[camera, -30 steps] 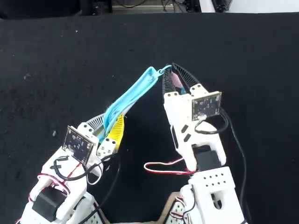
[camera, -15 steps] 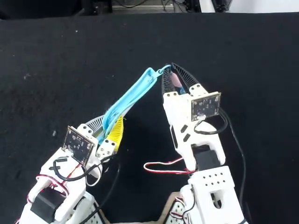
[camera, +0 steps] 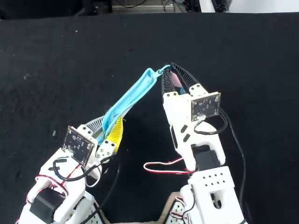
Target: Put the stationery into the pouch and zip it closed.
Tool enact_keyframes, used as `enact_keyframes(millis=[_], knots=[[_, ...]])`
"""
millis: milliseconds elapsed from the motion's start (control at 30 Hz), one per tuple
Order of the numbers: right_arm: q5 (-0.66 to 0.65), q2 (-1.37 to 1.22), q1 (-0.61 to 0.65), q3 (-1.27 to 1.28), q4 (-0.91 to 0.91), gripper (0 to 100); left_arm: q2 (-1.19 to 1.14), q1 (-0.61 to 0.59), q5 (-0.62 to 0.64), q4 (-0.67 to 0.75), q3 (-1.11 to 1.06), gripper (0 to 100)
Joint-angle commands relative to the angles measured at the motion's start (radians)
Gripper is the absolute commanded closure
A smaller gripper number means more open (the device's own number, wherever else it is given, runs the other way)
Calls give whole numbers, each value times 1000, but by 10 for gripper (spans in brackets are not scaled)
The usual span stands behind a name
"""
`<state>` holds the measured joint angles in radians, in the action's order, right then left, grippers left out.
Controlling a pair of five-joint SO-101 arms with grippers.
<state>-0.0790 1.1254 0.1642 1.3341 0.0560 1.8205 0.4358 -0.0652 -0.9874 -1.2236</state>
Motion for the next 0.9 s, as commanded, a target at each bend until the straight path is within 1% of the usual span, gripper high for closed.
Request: enact_keyframes(millis=[0, 433, 567, 633, 767, 800, 867], knots=[[5, -22, -91, -7, 18, 987, 0, -4, 2, -69, 45, 971], [5, -22, -74, -5, 11, 987, 0, -15, 0, -63, 44, 971], [0, -15, -44, -16, -55, 985, 0, -15, 0, -61, 44, 970], [-2, -13, -12, -38, -115, 951, 0, -15, 0, -61, 44, 970], [-2, -13, 41, -82, -236, 825, 0, -15, 0, -60, 44, 970], [0, -13, 49, -90, -258, 809, 0, -15, 0, -60, 44, 970], [5, -13, 54, -99, -281, 811, 0, -15, 0, -60, 44, 970]])
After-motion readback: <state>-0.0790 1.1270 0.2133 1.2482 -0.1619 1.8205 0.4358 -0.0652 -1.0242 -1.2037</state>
